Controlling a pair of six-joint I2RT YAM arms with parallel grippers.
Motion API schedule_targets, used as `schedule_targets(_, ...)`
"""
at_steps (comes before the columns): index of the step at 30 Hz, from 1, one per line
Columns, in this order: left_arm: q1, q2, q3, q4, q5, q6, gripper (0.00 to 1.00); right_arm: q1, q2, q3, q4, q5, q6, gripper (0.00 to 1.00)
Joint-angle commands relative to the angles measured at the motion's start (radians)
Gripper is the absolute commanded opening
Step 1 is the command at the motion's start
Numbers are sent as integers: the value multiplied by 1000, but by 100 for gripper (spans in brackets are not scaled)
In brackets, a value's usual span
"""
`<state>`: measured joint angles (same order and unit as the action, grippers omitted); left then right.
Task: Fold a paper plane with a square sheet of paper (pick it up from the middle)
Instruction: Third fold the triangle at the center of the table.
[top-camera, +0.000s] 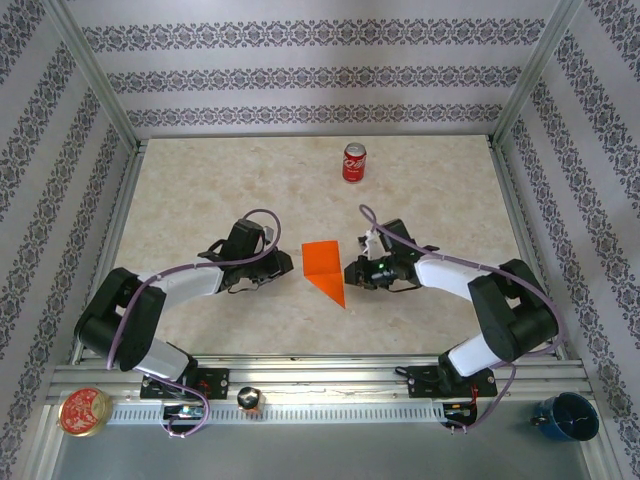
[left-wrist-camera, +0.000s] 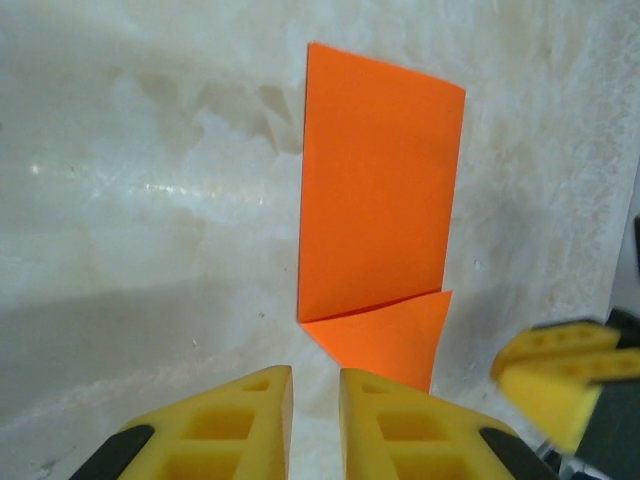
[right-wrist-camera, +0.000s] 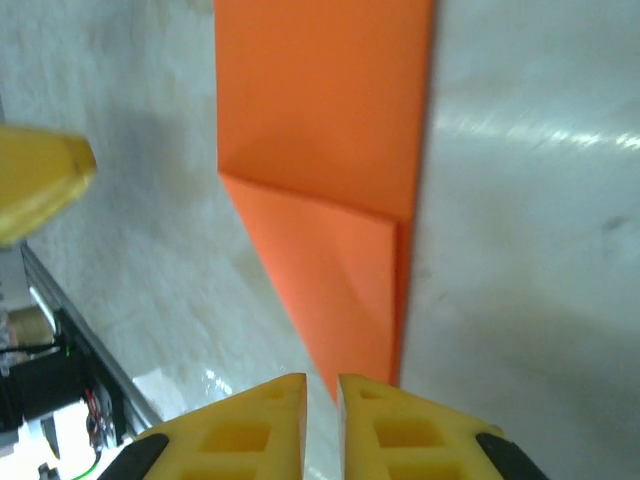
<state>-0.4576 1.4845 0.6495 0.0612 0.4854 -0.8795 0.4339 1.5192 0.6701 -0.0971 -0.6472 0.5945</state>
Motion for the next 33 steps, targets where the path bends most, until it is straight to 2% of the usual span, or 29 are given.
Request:
schedule_targets(1, -10, 24, -11, 83, 37, -28, 20, -2, 33, 47, -40, 10, -29, 20)
schedule_targets(11, -10, 75, -16, 160, 83, -65, 22, -9, 161, 86, 46, 2, 42, 22)
schedule_targets(17, -12, 80, -20, 160, 86, -67, 22, -7, 185, 104, 74, -7, 60, 21)
schedule_targets(25, -15, 93, -10, 160, 101, -67, 22, -9, 201, 116, 78, -32, 59, 7)
schedule_targets(33, -14, 92, 1, 154, 88, -68, 23, -9, 174, 105, 92, -47, 59, 0)
